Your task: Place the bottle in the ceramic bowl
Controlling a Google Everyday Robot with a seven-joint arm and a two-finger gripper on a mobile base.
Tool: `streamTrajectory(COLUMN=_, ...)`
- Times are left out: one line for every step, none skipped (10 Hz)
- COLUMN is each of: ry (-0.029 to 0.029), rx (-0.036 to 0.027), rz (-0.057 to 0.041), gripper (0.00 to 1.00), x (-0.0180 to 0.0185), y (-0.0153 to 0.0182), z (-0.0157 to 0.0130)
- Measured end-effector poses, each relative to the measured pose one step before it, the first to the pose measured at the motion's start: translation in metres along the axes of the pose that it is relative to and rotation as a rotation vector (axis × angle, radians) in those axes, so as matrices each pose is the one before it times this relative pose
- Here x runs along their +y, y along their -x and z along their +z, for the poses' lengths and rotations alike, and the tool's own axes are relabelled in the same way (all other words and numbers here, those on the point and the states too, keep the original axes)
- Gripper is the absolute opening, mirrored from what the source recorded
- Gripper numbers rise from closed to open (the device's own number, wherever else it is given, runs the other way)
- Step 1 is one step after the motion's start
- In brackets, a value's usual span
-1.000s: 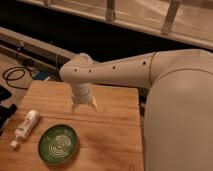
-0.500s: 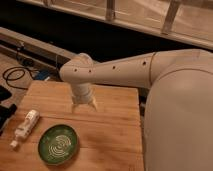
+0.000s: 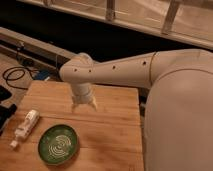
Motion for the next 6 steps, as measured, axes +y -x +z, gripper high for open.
streamTrajectory(ry=0.00007, rx=-0.00014, rz=0.00024, gripper=0.65, x=-0.00012, y=0.00006, z=-0.00001)
streamTrajectory(ry=-0.00005, rx=0.00009, rz=-0.00025, gripper=0.65, x=0.00013, y=-0.00004, z=0.00002)
streamTrajectory(ry=0.00015, rx=-0.00008, rz=0.00003, gripper=0.65, x=0.00000, y=0.00002, z=-0.00005)
streamTrajectory(ry=0.00118, rx=-0.00077, rz=0.00195, gripper=0.65, x=-0.00090, y=0.00021, z=0.00014)
streamTrajectory(ry=0.01876, rx=-0.01215, rz=-0.00825, gripper=0.65, x=0.00165, y=0.00231, z=-0.00055)
streamTrajectory(ry=0.02798, rx=-0.01197, rz=-0.01572, gripper=0.65, x=0.00295, y=0.00386, z=-0.00024)
